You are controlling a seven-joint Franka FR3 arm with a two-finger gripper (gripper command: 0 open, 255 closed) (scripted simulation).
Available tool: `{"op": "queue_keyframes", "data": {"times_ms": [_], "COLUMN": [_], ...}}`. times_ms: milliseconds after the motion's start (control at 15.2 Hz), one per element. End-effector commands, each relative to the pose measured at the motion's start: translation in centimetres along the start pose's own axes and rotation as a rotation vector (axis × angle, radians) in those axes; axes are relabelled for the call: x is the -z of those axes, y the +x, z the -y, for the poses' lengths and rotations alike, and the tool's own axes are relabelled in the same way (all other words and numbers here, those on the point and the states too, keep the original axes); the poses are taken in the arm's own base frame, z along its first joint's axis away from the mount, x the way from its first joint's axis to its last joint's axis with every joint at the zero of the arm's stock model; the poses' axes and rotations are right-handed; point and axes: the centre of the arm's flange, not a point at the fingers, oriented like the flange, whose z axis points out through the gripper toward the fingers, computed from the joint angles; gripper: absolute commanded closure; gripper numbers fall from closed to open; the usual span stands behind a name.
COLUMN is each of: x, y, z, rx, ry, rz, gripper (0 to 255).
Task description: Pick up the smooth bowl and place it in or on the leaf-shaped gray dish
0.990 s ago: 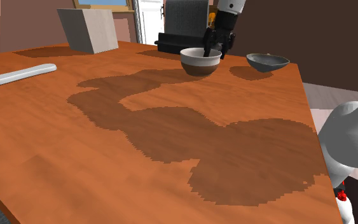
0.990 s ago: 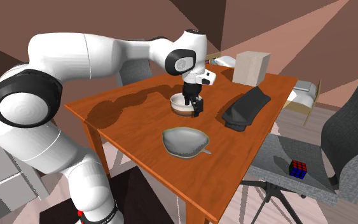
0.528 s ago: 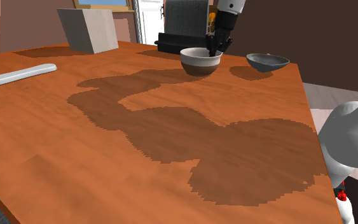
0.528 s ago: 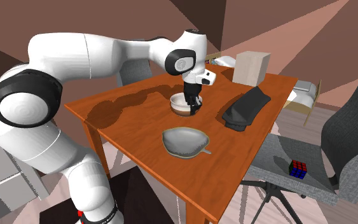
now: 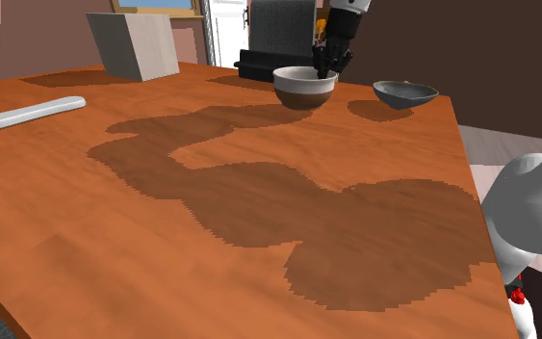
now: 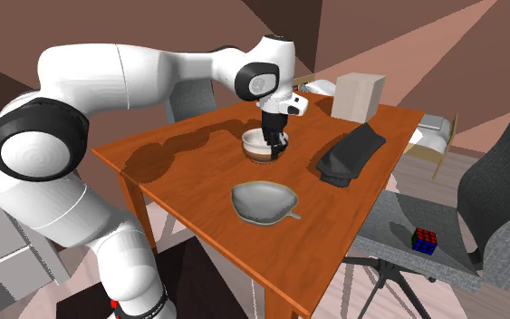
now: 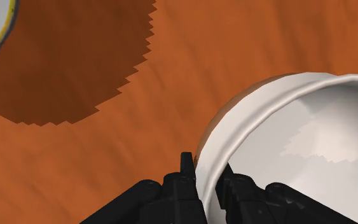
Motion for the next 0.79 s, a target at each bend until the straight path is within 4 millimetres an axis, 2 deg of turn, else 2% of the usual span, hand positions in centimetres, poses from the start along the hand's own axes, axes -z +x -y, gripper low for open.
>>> {"op": "queue_keyframes", "data": {"times_ms": [0, 726], "x": [1.0, 6.7], "y": [0.1, 0.7], "z": [0.1, 1.1], "rx": [0.000, 0.000], "ry": [0.000, 0.000], "rz": [0.000, 0.000], "gripper": [255, 255]}}
